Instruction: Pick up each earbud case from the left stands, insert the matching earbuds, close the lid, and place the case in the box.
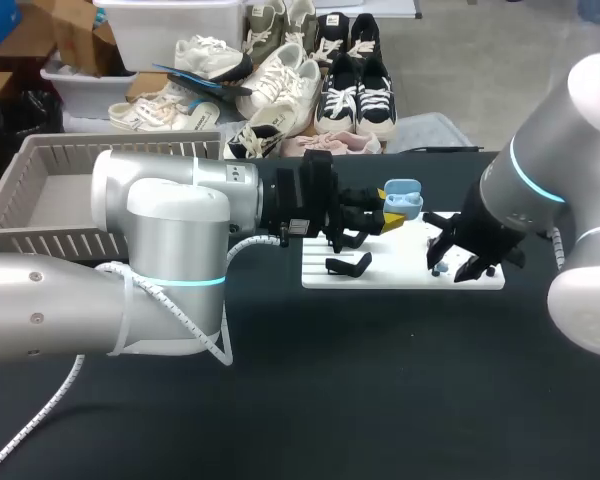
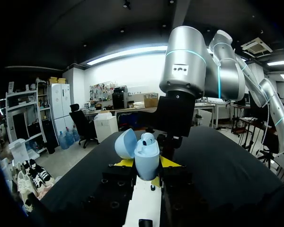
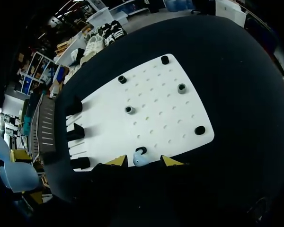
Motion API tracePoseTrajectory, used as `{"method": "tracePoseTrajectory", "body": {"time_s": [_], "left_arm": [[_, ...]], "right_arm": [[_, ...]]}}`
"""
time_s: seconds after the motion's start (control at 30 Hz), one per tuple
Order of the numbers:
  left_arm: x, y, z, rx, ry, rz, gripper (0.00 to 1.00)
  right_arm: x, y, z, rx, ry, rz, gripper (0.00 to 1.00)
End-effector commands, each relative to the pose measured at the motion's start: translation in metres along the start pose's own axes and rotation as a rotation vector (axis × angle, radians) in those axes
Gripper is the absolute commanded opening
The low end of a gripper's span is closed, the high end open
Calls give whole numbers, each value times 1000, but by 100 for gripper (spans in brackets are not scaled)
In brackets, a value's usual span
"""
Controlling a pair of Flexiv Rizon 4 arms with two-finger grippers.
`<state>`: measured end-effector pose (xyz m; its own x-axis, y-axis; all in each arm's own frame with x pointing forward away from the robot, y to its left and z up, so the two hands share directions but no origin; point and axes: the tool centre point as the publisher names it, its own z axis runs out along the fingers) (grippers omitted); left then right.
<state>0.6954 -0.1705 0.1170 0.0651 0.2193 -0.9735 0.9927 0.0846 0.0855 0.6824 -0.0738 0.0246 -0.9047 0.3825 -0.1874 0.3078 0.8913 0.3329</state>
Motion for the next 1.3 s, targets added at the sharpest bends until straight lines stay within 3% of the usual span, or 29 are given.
{"method": "tracePoseTrajectory", "body": {"time_s": [0.03, 0.4, 1.0, 1.3], "left_arm": [[1, 0, 0, -3, -4, 1, 0], [1, 0, 0, -3, -4, 1, 0], [1, 0, 0, -3, -4, 1, 0], [1, 0, 0, -3, -4, 1, 0]], "right_arm": [[-1, 2, 3, 2, 0, 0, 41], [-1, 4, 7, -1, 9, -1, 38], [-2, 3, 8, 0, 12, 2, 22], [-3, 3, 9, -3, 15, 9, 0]]}}
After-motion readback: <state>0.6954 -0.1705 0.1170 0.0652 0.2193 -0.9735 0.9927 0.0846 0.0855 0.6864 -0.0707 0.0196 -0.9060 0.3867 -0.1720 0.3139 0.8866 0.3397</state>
